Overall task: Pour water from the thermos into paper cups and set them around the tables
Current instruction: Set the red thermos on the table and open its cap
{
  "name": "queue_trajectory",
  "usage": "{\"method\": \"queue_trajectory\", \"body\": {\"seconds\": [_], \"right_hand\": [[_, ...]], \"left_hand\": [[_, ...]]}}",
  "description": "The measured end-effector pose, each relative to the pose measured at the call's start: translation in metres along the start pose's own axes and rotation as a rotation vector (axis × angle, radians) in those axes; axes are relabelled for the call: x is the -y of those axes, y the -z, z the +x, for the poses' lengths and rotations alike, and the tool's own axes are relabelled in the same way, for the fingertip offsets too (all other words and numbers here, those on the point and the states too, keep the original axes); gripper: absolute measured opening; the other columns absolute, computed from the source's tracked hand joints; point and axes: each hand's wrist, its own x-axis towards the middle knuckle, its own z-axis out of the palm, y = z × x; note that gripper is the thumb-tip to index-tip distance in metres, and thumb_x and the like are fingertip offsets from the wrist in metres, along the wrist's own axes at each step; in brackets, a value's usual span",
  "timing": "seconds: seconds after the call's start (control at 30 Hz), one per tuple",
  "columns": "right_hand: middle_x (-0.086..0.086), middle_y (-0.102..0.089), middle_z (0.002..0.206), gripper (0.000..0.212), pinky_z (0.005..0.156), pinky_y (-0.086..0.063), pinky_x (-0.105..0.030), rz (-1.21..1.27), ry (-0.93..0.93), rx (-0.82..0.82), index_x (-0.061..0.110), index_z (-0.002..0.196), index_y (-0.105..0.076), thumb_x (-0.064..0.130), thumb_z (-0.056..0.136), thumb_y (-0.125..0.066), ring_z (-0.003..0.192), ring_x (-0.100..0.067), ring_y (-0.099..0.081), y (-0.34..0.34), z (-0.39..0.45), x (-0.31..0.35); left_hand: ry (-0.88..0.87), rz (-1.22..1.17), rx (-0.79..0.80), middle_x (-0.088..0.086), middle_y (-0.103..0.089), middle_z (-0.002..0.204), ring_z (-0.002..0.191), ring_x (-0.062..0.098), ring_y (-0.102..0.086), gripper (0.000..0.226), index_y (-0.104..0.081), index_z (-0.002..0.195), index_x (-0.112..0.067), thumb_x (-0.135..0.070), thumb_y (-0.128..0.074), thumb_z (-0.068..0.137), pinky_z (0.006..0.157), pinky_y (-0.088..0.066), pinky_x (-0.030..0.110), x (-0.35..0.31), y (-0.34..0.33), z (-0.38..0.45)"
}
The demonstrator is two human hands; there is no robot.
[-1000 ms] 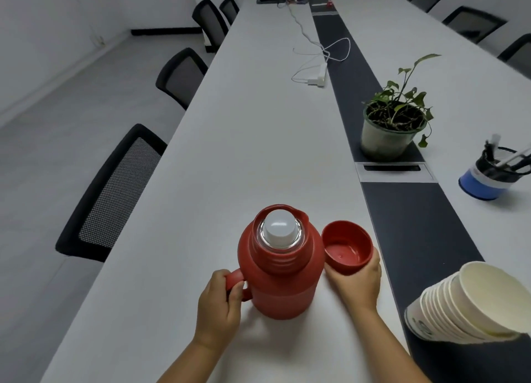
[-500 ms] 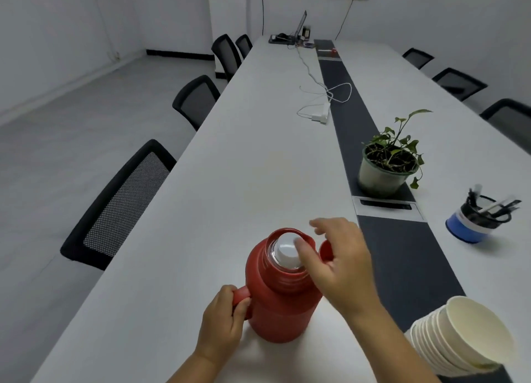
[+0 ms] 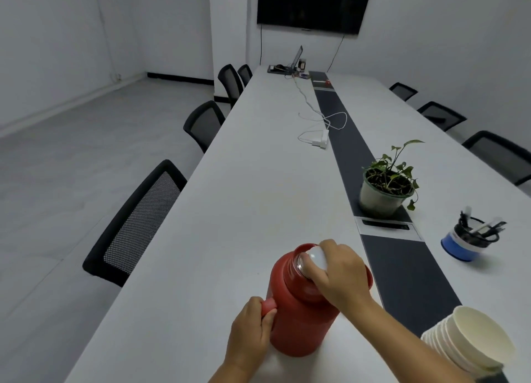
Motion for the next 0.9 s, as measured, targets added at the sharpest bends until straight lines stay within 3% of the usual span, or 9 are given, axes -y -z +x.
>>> {"method": "queue_trajectory", "body": {"seconds": [0.17,0.27,0.37,0.43,0.53,0.63,0.77,0.9], "right_hand": [[-0.002,-0.063,0.075,0.051,0.062,-0.046,-0.04,0.376,-0.3,-0.096,0.019,0.095,-0.058,0.066,0.092,-0.038,0.072,-0.028,-0.062,0.026,0.006,0.008],[0.002,-0.064,0.075,0.034,0.064,-0.05,-0.039,0.405,-0.252,-0.052,0.026,0.104,-0.06,0.056,0.095,-0.047,0.071,-0.019,-0.064,0.052,0.0,0.002],[0.004,-0.068,0.079,0.017,0.065,-0.056,-0.029,0.49,-0.244,-0.035,0.028,0.112,-0.06,0.031,0.098,-0.069,0.071,-0.014,-0.067,0.077,-0.028,-0.021],[0.003,-0.073,0.098,0.035,0.076,-0.06,-0.03,0.532,-0.359,-0.039,0.026,0.112,-0.059,0.009,0.093,-0.083,0.088,-0.014,-0.074,0.085,-0.054,-0.044],[-0.007,-0.064,0.12,0.057,0.082,-0.065,-0.046,0.609,-0.598,0.031,0.022,0.122,-0.053,-0.006,0.084,-0.086,0.109,-0.03,-0.071,0.061,-0.093,-0.083],[-0.006,-0.06,0.132,0.081,0.09,-0.064,-0.047,0.598,-0.759,0.205,0.03,0.138,-0.05,-0.002,0.076,-0.092,0.11,-0.028,-0.073,0.023,-0.133,-0.106],[0.016,-0.075,0.12,0.055,0.096,-0.054,-0.039,0.503,-0.737,0.203,0.046,0.118,-0.069,0.018,0.076,-0.092,0.114,-0.02,-0.07,-0.026,-0.169,-0.116],[0.015,-0.072,0.119,0.051,0.09,-0.052,-0.041,0.432,-0.828,0.09,0.045,0.121,-0.064,0.034,0.08,-0.092,0.111,-0.017,-0.065,-0.058,-0.174,-0.114]], "left_hand": [[-0.018,-0.013,0.024,-0.017,-0.059,0.087,0.075,0.006,-0.057,0.026,-0.049,0.099,-0.029,-0.052,-0.056,0.108,0.064,-0.048,0.029,-0.006,0.002,0.006],[-0.031,-0.019,-0.008,-0.014,-0.059,0.086,0.074,0.012,-0.057,0.026,-0.051,0.099,-0.026,-0.049,-0.057,0.108,0.064,-0.046,0.034,-0.008,0.003,0.007],[-0.031,-0.027,-0.009,-0.012,-0.06,0.088,0.074,0.014,-0.058,0.024,-0.051,0.1,-0.023,-0.044,-0.058,0.109,0.064,-0.047,0.034,-0.012,0.006,0.009],[-0.037,-0.025,-0.007,-0.01,-0.06,0.088,0.074,0.015,-0.057,0.024,-0.051,0.1,-0.021,-0.042,-0.059,0.11,0.064,-0.046,0.035,-0.015,0.005,0.009],[-0.022,-0.019,-0.026,-0.009,-0.059,0.087,0.074,0.016,-0.056,0.025,-0.051,0.099,-0.02,-0.041,-0.059,0.11,0.063,-0.046,0.035,-0.015,0.008,0.007],[-0.004,-0.019,-0.034,-0.01,-0.059,0.086,0.073,0.014,-0.056,0.022,-0.05,0.098,-0.021,-0.038,-0.061,0.109,0.062,-0.046,0.033,-0.018,0.01,0.004],[-0.004,-0.009,-0.042,-0.012,-0.057,0.083,0.071,0.011,-0.054,0.022,-0.05,0.097,-0.022,-0.035,-0.062,0.109,0.061,-0.045,0.033,-0.014,0.014,0.0],[0.007,0.009,-0.043,-0.014,-0.057,0.084,0.072,0.007,-0.054,0.02,-0.051,0.096,-0.024,-0.031,-0.066,0.108,0.062,-0.046,0.031,-0.011,0.016,-0.006]]}}
